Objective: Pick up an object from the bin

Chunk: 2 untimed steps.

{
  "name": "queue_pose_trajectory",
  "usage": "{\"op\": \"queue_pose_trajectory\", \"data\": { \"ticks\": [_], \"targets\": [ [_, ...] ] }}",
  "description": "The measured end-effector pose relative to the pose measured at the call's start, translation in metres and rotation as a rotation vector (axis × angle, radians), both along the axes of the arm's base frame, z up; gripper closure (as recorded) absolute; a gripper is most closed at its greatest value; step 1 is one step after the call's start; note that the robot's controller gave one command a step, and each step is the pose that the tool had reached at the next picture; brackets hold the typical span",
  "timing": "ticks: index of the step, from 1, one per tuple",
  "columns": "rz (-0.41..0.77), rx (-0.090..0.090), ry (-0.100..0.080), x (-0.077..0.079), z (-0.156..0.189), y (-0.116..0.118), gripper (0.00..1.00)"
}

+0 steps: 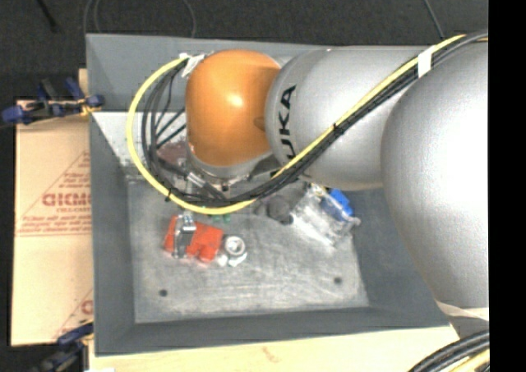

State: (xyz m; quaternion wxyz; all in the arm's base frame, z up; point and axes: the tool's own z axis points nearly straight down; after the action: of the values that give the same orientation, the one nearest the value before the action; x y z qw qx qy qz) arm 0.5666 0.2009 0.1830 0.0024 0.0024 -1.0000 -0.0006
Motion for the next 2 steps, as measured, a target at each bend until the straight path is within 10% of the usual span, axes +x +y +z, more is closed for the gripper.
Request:
{"op": "queue_pose_trajectory", "data": {
  "ticks": [1,2],
  "targets": [
    [0.051,0.001,-0.015,0.0274,-0.1125,-0.0436,0.0],
    [0.048,0.005,-0.023,0.0296,-0.1065,-0.0412,1.0]
  ]
}}
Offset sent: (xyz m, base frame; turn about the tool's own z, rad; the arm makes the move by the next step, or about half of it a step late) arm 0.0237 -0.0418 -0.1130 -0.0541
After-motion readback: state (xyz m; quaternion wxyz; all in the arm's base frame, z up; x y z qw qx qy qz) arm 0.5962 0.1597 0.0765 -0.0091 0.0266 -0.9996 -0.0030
